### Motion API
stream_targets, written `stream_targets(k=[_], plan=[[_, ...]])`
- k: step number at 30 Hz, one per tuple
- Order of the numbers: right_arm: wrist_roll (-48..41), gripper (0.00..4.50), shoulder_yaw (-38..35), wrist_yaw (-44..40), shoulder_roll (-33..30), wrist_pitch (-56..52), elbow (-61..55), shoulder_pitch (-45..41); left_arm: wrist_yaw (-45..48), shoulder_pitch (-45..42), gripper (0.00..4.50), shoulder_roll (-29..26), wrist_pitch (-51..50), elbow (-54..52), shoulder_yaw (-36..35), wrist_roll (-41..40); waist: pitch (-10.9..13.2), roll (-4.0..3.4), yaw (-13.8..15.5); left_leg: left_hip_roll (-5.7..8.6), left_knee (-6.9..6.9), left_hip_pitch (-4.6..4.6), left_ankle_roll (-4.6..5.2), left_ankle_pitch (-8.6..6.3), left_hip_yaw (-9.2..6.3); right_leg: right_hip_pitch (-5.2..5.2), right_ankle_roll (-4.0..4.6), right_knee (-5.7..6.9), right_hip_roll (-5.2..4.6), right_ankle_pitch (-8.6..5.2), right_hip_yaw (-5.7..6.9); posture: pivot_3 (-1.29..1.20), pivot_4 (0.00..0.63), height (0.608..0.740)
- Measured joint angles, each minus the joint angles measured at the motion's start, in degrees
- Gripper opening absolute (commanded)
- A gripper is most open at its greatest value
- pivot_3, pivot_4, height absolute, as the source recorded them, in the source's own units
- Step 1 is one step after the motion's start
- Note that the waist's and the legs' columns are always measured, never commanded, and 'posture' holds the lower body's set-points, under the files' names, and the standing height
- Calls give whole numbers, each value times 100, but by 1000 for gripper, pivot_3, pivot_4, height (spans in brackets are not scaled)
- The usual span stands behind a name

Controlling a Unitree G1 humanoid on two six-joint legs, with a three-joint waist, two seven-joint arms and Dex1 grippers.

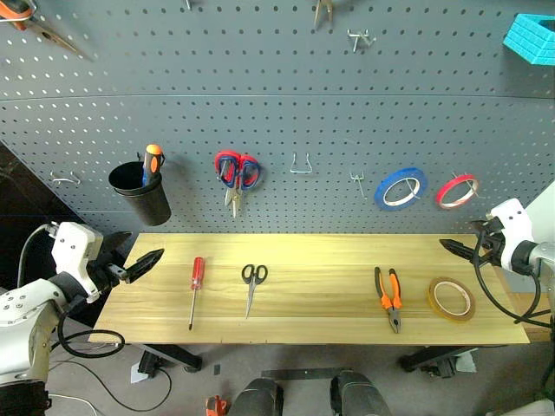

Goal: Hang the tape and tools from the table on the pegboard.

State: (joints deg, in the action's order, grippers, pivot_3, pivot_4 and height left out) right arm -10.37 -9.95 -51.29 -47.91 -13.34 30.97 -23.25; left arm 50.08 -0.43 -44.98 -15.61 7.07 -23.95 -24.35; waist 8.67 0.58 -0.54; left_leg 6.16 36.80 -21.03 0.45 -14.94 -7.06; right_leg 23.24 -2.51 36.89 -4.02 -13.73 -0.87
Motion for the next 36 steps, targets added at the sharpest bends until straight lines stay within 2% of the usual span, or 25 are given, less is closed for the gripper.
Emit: stream_targets(k=[8,13,17,25,32,36], plan=[[-16,4500,-6,35,0,-294,-240,203,189,-32,4275,-26,-33,-114,283,64,46,11,-29,0,1,-1,0,0,0,0,0,0,-1,0,-1,-78,160,740],[92,4500,117,393,1,-1157,-404,187,509,-178,4275,-7,-56,-480,1097,258,117,11,-52,0,4,-3,0,0,0,-2,1,-1,-3,0,-3,-109,191,740],[296,4500,461,669,110,-1860,-406,167,560,-504,4275,477,20,-531,2072,641,186,20,-100,0,4,-12,1,0,1,6,28,-1,-5,16,-1,-126,206,740],[352,4500,550,1148,589,-2914,-324,-105,440,-1412,4275,1710,28,-403,3675,1356,285,36,-188,1,17,-67,2,0,4,53,25,0,-5,25,0,-147,244,740],[277,4500,576,1439,973,-3245,-263,-96,71,-1674,4275,2799,-69,-209,4514,1788,389,43,-209,5,22,-89,3,1,6,73,17,5,-6,31,-4,-145,269,740],[250,4500,535,1718,1219,-3173,-168,-23,-59,-1714,4275,2992,-244,-317,4683,1846,427,44,-251,2,20,-89,3,1,5,78,17,13,-4,32,-3,-133,275,740]])
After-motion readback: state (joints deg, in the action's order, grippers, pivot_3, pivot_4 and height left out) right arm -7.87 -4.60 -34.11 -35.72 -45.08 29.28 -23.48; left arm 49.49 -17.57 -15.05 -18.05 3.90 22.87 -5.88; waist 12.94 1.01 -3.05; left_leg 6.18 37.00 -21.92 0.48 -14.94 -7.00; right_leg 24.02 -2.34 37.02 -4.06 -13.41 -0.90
